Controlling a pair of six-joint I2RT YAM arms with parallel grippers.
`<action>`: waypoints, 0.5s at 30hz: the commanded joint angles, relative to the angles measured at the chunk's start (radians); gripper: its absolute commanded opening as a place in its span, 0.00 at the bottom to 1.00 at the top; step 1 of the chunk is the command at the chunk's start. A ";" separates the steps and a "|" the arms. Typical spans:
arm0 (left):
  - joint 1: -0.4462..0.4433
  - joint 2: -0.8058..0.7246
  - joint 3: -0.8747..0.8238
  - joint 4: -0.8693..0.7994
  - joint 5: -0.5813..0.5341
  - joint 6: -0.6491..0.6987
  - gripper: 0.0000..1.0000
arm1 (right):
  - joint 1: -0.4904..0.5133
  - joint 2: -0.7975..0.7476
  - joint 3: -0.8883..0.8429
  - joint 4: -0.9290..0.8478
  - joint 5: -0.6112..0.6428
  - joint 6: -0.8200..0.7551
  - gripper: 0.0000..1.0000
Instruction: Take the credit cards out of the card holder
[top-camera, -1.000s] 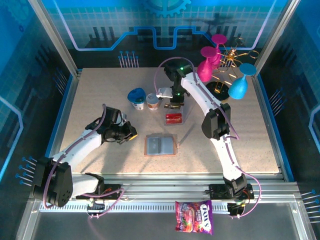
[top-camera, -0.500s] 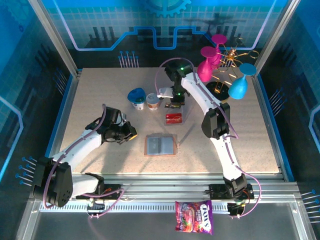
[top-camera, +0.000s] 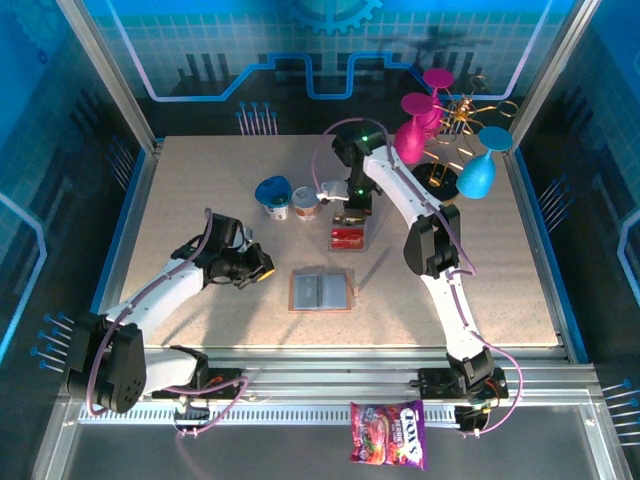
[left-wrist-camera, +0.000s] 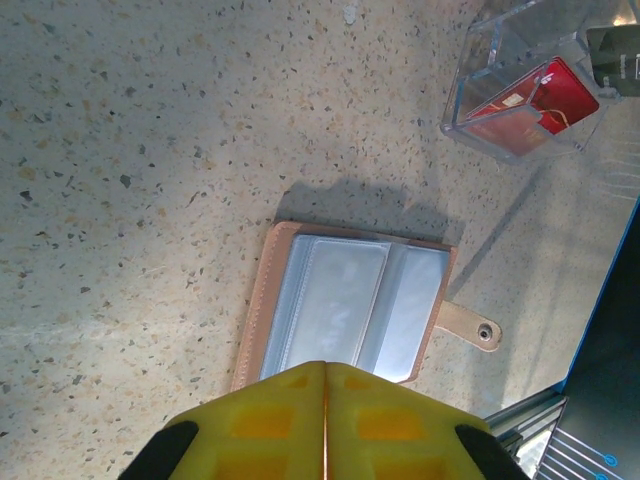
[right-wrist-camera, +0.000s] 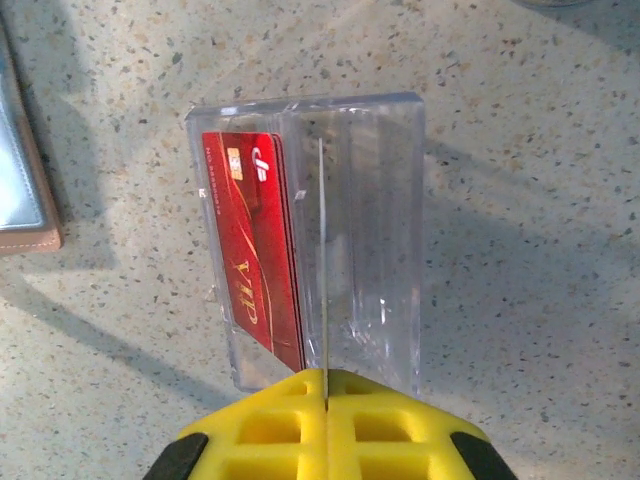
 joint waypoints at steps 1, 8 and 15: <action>0.010 0.008 0.008 -0.006 0.010 -0.019 0.09 | -0.015 -0.001 -0.009 -0.071 -0.043 0.015 0.00; 0.010 0.007 0.006 -0.004 0.011 -0.021 0.09 | -0.015 0.001 -0.030 -0.085 -0.059 0.024 0.00; 0.010 0.010 0.004 0.000 0.011 -0.024 0.09 | -0.017 0.021 -0.033 -0.081 -0.081 0.023 0.00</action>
